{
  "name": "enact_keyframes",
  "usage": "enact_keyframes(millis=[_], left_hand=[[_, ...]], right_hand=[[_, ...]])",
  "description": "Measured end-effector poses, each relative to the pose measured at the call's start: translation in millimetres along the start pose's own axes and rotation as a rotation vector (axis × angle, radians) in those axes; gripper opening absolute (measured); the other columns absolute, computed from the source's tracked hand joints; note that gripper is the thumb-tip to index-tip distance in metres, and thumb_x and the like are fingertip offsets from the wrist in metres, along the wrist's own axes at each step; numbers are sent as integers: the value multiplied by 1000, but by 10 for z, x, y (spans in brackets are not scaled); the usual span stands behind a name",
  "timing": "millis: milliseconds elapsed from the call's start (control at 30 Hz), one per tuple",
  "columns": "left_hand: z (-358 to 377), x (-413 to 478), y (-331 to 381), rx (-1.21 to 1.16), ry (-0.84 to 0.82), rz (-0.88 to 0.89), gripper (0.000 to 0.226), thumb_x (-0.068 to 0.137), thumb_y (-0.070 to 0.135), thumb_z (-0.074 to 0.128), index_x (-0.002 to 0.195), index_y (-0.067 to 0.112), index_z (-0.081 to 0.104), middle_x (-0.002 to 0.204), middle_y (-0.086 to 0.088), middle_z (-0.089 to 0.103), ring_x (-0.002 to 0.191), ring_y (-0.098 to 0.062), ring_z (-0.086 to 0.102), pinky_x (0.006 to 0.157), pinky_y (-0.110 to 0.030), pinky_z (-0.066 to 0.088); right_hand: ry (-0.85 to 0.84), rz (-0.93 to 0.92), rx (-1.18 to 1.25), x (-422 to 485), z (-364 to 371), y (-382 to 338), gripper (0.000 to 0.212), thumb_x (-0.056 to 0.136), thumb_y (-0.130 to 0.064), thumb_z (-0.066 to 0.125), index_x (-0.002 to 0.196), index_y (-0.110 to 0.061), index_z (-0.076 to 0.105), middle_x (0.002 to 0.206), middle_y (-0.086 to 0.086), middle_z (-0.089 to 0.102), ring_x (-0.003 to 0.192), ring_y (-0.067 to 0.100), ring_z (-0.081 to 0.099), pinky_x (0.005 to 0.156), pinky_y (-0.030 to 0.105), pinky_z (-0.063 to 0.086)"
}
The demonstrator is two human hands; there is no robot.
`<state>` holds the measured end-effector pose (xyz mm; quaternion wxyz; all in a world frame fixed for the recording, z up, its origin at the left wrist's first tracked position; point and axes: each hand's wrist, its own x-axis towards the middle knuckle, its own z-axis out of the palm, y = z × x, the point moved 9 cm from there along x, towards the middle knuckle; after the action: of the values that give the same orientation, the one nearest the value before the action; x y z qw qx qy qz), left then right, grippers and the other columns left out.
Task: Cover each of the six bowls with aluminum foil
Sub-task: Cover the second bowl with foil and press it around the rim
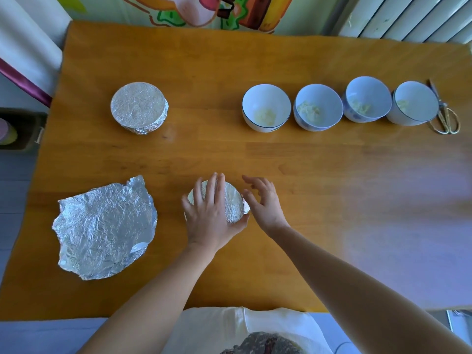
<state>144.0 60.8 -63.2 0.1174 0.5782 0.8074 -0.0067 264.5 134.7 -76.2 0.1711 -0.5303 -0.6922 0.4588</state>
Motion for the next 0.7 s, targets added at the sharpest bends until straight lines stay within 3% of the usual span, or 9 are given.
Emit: enact_keyframes(millis=[67, 167, 300, 433, 500, 600, 700], left_hand=[[-13, 12, 3, -16, 9, -23, 110, 73, 89, 28, 154, 15, 29, 157, -3, 36, 141, -32, 34, 97, -56, 35], [-21, 25, 3, -50, 16, -56, 115, 69, 91, 26, 154, 14, 28, 156, -4, 37, 142, -33, 33, 98, -58, 35], [-28, 4, -23, -87, -6, -87, 123, 65, 95, 23, 157, 13, 20, 161, -5, 30, 146, -33, 26, 106, -62, 29], [46, -66, -89, -74, -37, -82, 129, 66, 99, 21, 159, 12, -2, 168, -7, 1, 153, -37, 1, 116, -66, 10], [43, -103, -98, -44, -19, -49, 126, 69, 97, 22, 159, 12, -3, 167, -10, -6, 152, -40, -4, 117, -67, 4], [-11, -116, -3, -3, 30, 46, 113, 75, 92, 26, 160, 22, 5, 168, -7, -3, 152, -43, -1, 114, -71, 4], [23, -81, 80, 35, 20, 112, 99, 80, 87, 26, 159, 29, 15, 167, -4, 10, 152, -42, 7, 111, -75, 13]], right_hand=[[62, -5, 17, -46, -76, 45, 22, 90, -28, 59, 106, -18, 69, 98, -7, 64, 86, 0, 52, 77, 14, 38], [-38, 65, 85, -81, -28, 87, 9, 91, -23, 65, 96, -19, 71, 90, -5, 66, 75, -3, 54, 66, 9, 38], [-112, 111, 75, 6, 50, 65, 16, 92, -21, 63, 103, -15, 73, 95, -3, 70, 79, 3, 56, 71, 14, 42], [-189, 124, 64, 108, 101, 6, 19, 93, -19, 61, 106, -12, 73, 100, 1, 72, 87, 11, 62, 81, 23, 47], [-212, 136, 69, 151, 110, 0, 19, 94, -19, 61, 107, -11, 72, 98, 0, 72, 88, 11, 63, 80, 22, 48], [-245, 143, 80, 181, 132, -17, 19, 95, -20, 60, 108, -12, 71, 87, -9, 67, 73, -1, 58, 69, 13, 42], [-280, 158, 113, 169, 151, -6, 18, 96, -21, 58, 107, -16, 71, 81, -11, 66, 69, 3, 58, 70, 25, 49]])
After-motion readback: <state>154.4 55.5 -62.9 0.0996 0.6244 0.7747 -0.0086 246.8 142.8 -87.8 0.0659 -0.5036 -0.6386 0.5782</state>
